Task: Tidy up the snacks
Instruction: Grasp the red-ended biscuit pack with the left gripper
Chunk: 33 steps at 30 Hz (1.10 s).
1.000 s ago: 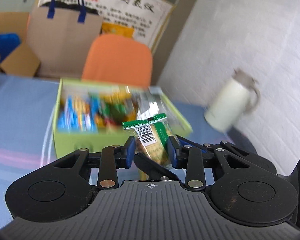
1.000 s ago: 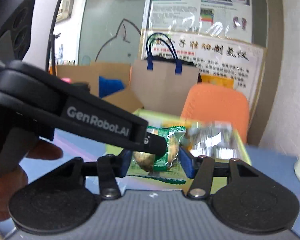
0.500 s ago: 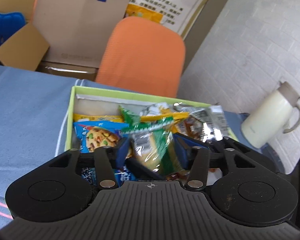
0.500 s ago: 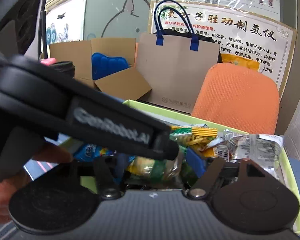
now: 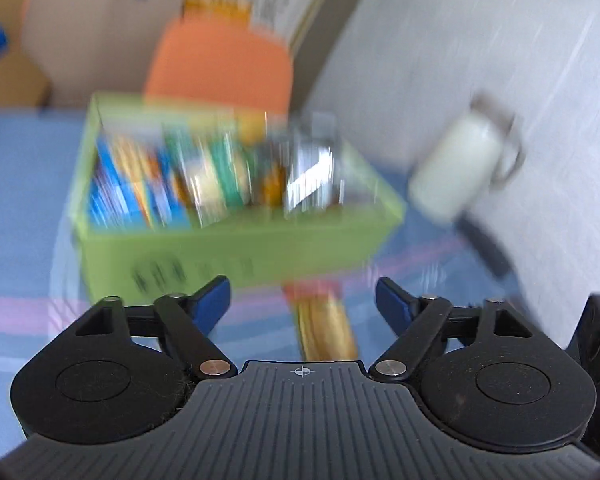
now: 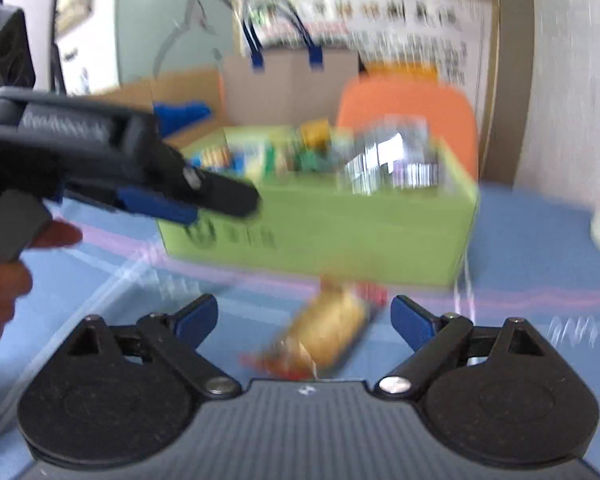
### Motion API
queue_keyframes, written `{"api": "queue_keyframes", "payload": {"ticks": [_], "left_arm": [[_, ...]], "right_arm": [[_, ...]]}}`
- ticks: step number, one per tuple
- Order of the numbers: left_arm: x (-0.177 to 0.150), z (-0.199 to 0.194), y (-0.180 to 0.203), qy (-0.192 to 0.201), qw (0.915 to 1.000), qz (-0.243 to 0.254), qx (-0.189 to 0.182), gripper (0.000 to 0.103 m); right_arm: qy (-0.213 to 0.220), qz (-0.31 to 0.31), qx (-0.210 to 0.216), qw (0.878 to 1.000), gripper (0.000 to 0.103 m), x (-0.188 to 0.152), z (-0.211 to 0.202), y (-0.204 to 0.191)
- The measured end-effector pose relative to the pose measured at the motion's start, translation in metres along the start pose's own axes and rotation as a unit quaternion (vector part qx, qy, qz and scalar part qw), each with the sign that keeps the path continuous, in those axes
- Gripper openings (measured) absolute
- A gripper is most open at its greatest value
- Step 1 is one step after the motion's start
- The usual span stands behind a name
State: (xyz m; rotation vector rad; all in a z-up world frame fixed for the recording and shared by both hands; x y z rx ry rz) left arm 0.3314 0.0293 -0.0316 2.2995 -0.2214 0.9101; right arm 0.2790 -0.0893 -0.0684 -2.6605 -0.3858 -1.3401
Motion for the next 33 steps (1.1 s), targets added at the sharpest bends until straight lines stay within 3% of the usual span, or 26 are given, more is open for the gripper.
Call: {"api": "queue_keyframes", "payload": {"ticks": [4,7,9,13,17,22,23,24,27,30,33], "left_arm": [[-0.011,0.046,-0.002,-0.064,0.9972,-0.029,-0.024,0.050],[-0.013,0.071,-0.003,-0.100,0.9939,-0.038,-0.028,0.032],[-0.016,0.073,-0.001,-0.108,0.9938,-0.017,-0.023,0.022],[-0.033,0.047,0.003,-0.106,0.9943,-0.007,-0.006,0.023],[-0.075,0.004,0.007,-0.091,0.9953,-0.027,0.014,0.026],[-0.120,-0.041,0.019,-0.054,0.9969,-0.048,0.031,0.028],[-0.124,-0.045,0.021,-0.049,0.9971,-0.050,0.031,0.033],[-0.126,-0.048,0.022,-0.047,0.9972,-0.052,0.027,0.041],[-0.117,-0.051,0.023,-0.034,0.9973,-0.054,0.036,0.054],[-0.106,-0.047,0.023,-0.032,0.9977,-0.044,0.041,0.057],[-0.109,-0.037,0.022,-0.059,0.9966,-0.031,0.049,0.054]], "right_arm": [[-0.021,-0.004,0.020,1.000,0.092,-0.002,0.020,-0.005],[-0.030,-0.029,0.053,0.998,0.093,-0.003,0.027,-0.018],[-0.030,-0.043,0.060,0.997,0.094,-0.002,0.025,-0.025],[-0.020,-0.043,0.101,0.994,0.094,-0.011,0.002,-0.047],[-0.023,-0.055,0.119,0.991,0.094,-0.043,-0.035,-0.082],[-0.018,-0.045,0.108,0.993,0.093,-0.074,-0.067,-0.105],[-0.018,-0.041,0.102,0.994,0.093,-0.075,-0.067,-0.106],[-0.018,-0.039,0.090,0.995,0.093,-0.076,-0.068,-0.105],[-0.012,-0.039,0.058,0.997,0.093,-0.075,-0.071,-0.102],[-0.009,-0.032,0.048,0.998,0.093,-0.077,-0.068,-0.102],[-0.003,-0.049,0.041,0.998,0.093,-0.082,-0.063,-0.107]]}}
Point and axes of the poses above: each gripper's, at about its wrist camera, not at the fingertips, and z roughly the way its jaws point, y to its right, x to its top, the point moved 8 cm from there along z, roughly the way its jaws point, and after that the axes turned 8 degrees about -x, right-handed, at the moved point
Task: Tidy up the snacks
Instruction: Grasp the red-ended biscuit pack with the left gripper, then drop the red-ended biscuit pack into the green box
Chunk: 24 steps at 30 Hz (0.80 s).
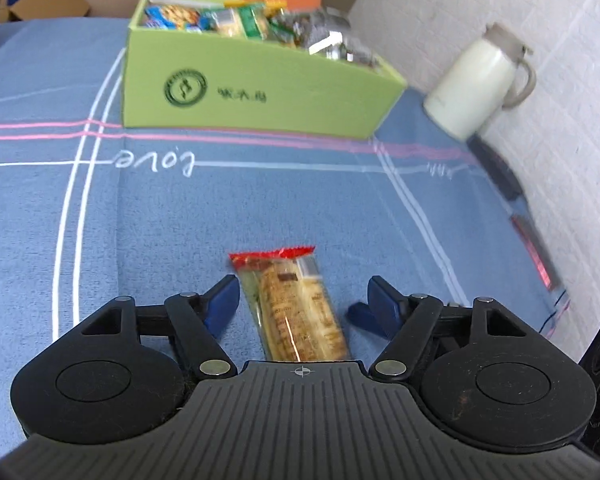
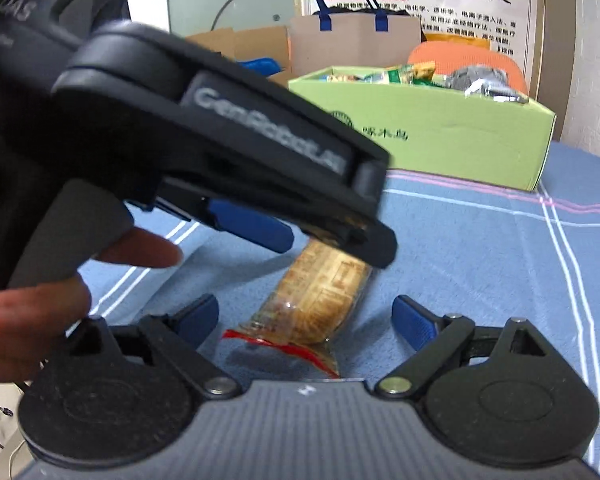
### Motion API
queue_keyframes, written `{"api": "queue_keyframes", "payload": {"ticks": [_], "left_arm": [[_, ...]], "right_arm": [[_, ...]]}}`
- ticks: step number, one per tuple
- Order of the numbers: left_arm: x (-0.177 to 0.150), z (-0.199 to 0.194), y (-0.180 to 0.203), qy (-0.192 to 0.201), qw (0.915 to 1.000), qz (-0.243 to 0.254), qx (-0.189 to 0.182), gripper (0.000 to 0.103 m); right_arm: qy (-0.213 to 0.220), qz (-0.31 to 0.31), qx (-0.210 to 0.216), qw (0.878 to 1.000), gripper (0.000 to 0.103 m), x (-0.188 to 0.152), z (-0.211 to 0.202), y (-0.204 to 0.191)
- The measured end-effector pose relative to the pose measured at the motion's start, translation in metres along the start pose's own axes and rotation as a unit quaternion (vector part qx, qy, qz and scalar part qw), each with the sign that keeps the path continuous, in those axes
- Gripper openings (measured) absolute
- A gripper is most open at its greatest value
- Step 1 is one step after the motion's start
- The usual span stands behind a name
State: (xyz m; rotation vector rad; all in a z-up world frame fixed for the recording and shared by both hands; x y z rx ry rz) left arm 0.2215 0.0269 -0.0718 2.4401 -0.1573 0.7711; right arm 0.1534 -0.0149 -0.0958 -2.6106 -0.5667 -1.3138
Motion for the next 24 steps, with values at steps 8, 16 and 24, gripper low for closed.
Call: {"api": "queue_keyframes", "payload": {"ticks": [8,16,24], "left_arm": [[0.000,0.003,0.005,0.006,0.9998,-0.003,-0.018,0.017],[0.103,-0.010,0.027,0.083,0.9955,0.029,-0.034,0.018],[0.234,0.030,0.012,0.117,0.9913,0.060,0.009,0.019]], "right_arm": [[0.032,-0.016,-0.012,0.999,0.068,0.011,-0.007,0.010],[0.118,-0.035,-0.034,0.992,0.068,0.109,0.007,0.051],[0.121,-0.031,-0.031,0.992,0.069,0.196,0.091,0.087]]}}
Point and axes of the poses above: each gripper's, at about its wrist camera, not at the fingertips, and z roughly the way its jaws point, y to its right, x to its top, the point moved 8 cm from there along z, roughly the way its jaws point, and after that the axes turned 8 degrees about -x, right-handed, at the moved point
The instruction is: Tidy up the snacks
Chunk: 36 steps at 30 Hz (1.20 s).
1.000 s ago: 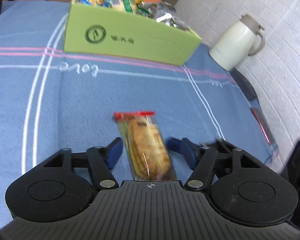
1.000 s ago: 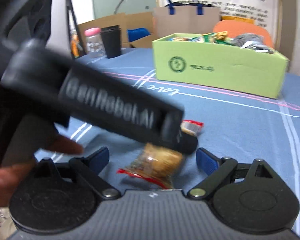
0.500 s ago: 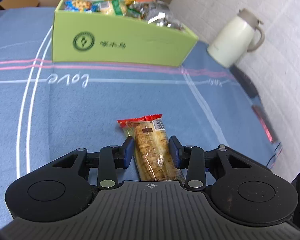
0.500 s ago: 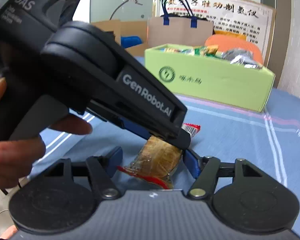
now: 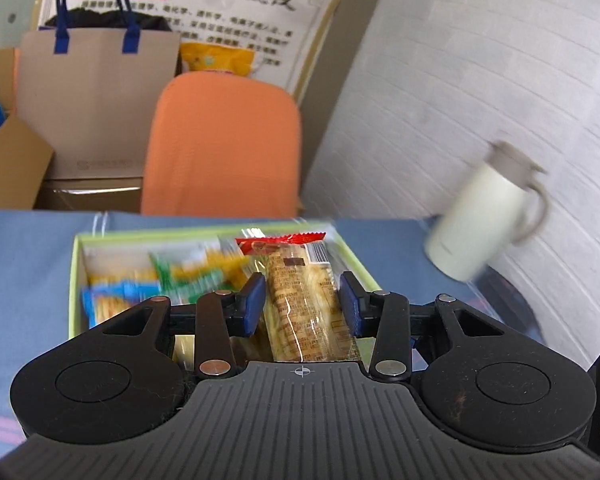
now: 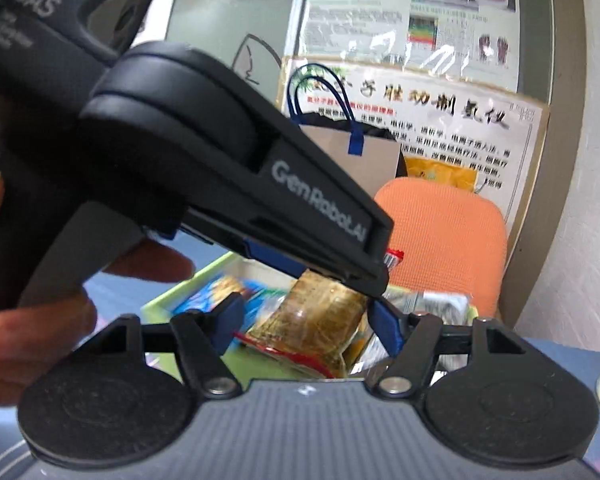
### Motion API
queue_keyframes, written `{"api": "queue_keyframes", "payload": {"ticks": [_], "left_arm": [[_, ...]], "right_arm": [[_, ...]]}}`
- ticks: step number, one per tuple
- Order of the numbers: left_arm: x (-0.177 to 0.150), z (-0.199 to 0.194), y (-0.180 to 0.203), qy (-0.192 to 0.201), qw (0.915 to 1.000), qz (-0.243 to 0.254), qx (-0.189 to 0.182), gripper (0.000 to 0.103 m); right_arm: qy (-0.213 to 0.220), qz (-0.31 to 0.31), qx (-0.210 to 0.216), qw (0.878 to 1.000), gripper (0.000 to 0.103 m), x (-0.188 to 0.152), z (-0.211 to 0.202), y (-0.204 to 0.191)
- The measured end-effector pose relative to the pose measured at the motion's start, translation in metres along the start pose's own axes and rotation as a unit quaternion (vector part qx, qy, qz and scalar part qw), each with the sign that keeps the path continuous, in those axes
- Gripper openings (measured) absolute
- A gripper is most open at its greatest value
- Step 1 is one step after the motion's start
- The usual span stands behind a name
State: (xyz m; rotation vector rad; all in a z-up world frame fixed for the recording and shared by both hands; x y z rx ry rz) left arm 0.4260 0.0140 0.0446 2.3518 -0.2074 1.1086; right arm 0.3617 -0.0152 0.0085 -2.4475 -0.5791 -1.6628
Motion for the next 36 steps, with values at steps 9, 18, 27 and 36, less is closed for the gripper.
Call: {"api": "queue_keyframes", "payload": {"ticks": [9,18,27,36], "left_arm": [[-0.004,0.071,-0.043,-0.049,0.9986,-0.002,0.020,0.028],[0.011,-0.015,-0.012,0.043,0.9984,0.037,-0.001,0.081],[-0.073,-0.116,0.018,0.100,0.9943,0.029,0.025,0.092],[-0.208,-0.137,0.041,0.053,0.9921,-0.025,0.111,0.091]], "right_arm": [[-0.054,0.010,0.024,0.998,0.080,-0.021,0.080,0.010],[0.009,0.031,-0.018,0.999,0.103,0.003,0.015,0.032],[-0.025,0.082,-0.084,0.993,0.103,-0.058,-0.094,0.016],[-0.078,0.144,-0.155,0.974,0.103,-0.151,-0.179,0.001]]}}
Point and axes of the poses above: each gripper's, at about its wrist camera, not at the fingertips, and z roughly the way its jaws point, y to its right, x to its top, the point moved 8 cm from there along z, roughly the way its jaws point, and after that the axes turned 8 degrees about -x, right-handed, at the moved point
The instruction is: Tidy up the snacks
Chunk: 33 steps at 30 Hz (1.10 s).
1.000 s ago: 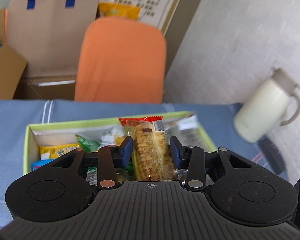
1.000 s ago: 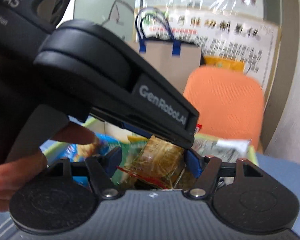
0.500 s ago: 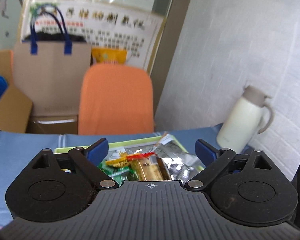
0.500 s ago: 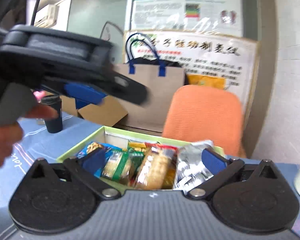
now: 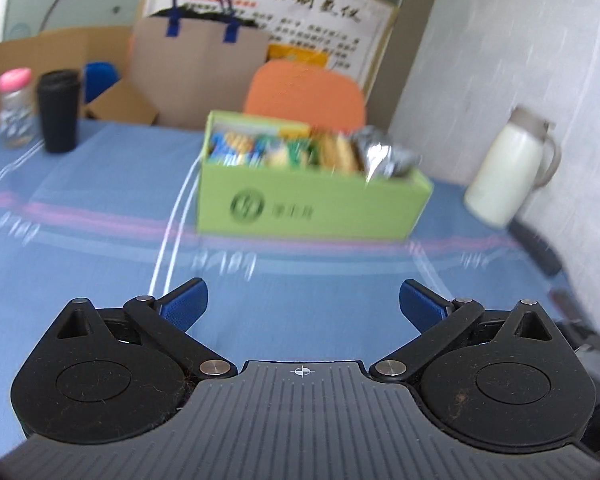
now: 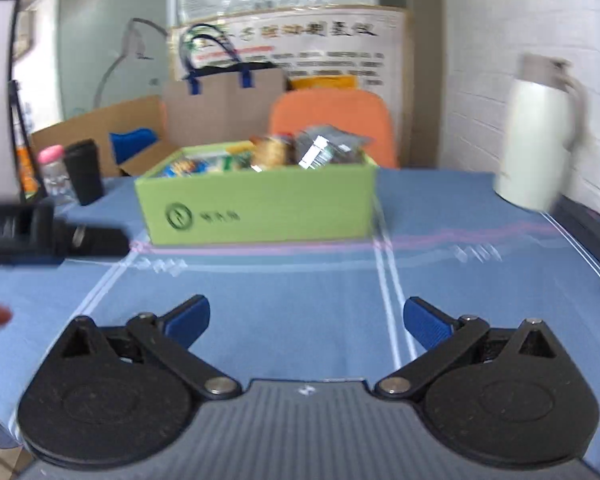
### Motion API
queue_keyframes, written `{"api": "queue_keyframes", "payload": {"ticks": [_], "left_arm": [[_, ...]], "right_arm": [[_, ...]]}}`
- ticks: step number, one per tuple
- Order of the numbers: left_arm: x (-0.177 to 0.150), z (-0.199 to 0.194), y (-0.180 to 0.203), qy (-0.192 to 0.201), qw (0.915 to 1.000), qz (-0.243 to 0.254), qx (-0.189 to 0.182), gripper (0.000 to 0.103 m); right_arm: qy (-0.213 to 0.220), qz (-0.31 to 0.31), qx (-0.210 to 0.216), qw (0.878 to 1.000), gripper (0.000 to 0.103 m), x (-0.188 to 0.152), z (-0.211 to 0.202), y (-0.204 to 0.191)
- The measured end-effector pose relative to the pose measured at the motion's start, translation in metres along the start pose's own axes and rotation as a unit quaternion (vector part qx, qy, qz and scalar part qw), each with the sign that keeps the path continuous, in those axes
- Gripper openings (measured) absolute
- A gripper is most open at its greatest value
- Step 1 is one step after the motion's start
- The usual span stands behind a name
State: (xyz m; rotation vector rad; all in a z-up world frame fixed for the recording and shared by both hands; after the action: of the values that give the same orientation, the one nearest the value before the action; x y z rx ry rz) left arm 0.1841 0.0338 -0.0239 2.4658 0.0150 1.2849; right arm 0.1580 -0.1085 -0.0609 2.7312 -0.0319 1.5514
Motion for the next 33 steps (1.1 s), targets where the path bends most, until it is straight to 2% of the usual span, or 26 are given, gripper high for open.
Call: {"api": "queue_keyframes", "payload": {"ticks": [3,6,9,12,17,23,33], "left_arm": [[-0.028,-0.017,0.009,-0.003,0.9998,0.016,0.013,0.090],[-0.051,-0.033,0.021,-0.004,0.9995,0.031,0.004,0.086],[-0.067,-0.049,0.029,-0.001,0.9994,0.033,0.006,0.087],[-0.079,-0.064,0.037,0.008,0.9989,0.043,0.017,0.089],[-0.090,-0.090,0.054,0.025,0.9976,0.055,0.034,0.089],[-0.096,-0.103,0.076,0.031,0.9943,0.098,0.029,0.090],[-0.098,-0.101,0.069,0.029,0.9947,0.092,0.035,0.089]], "right_arm": [[0.011,0.014,-0.010,1.000,0.103,-0.016,-0.026,0.007],[0.020,0.027,-0.034,0.999,0.103,-0.031,-0.051,0.011],[0.032,0.041,-0.055,0.997,0.103,-0.047,-0.075,0.015],[0.034,0.056,-0.058,0.996,0.103,-0.062,-0.092,0.022],[0.023,0.091,-0.027,0.995,0.103,-0.080,-0.113,0.037],[0.048,0.097,-0.070,0.992,0.103,-0.077,-0.132,0.048],[0.040,0.097,-0.061,0.993,0.103,-0.080,-0.128,0.044]]}}
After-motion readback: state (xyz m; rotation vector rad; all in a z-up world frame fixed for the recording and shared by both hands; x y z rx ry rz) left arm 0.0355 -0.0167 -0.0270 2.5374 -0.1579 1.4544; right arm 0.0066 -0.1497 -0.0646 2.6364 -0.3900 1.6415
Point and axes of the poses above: each gripper's, at about its wrist camera, not at the fingertips, and z roughly the way its jaws point, y to its right, x to its top, the point moved 8 cm from there along z, roughly the way its jaws point, and after that the axes turned 8 degrees about -x, right-handed, at the moved point
